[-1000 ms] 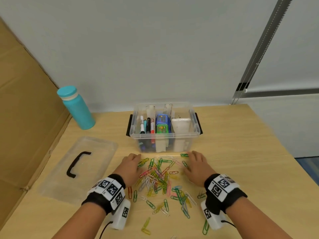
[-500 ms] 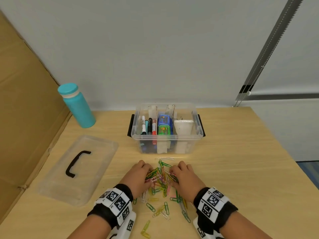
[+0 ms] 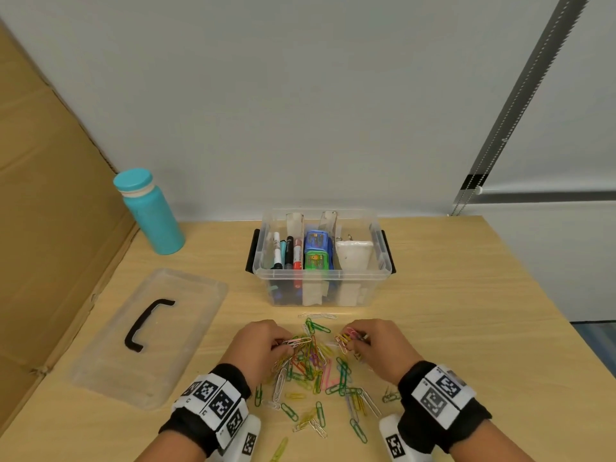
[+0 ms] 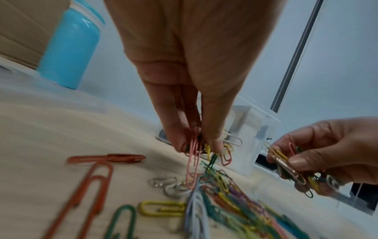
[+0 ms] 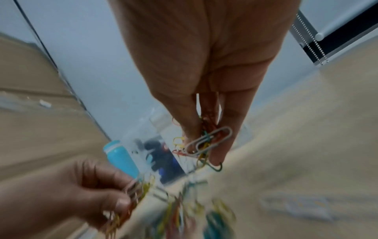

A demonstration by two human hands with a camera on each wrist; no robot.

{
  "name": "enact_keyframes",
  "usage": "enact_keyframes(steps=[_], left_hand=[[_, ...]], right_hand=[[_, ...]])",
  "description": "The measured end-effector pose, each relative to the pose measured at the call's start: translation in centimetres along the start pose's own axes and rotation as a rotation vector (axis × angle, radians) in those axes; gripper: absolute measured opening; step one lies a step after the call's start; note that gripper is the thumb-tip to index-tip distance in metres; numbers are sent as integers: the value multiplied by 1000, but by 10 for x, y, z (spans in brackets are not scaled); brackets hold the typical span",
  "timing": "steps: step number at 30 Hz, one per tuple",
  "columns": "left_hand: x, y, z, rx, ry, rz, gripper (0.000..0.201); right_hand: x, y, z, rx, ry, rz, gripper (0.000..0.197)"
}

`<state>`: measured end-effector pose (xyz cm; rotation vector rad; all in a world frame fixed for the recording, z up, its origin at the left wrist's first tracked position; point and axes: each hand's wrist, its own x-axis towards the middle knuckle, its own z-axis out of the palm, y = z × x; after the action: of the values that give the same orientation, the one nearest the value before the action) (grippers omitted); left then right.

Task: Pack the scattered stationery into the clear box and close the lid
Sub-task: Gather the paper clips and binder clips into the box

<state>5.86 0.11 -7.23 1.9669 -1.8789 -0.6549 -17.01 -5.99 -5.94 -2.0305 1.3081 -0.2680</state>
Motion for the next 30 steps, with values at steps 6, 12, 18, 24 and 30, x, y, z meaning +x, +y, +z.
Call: enact_keyframes(steps=[6,12,18,24,30], left_hand=[[-2,4,-10,-214,78,-39,22],[-7,7,-17,-232,86,-42,22],[-13,6,-17,-229,61,-62,21],[-18,4,-14,-271,29,-77,19],[-23,11,-19,-279,27,-54,21]], right_hand=[[-4,-40,-70,222,61,-34,23],[24,-69,-123,219,306,-114,26],[72,-66,-109,-171,296,-62,21],[99,-66,-90,-503,-95,83,32],[63,-54,-95,-222,108,-37,32]])
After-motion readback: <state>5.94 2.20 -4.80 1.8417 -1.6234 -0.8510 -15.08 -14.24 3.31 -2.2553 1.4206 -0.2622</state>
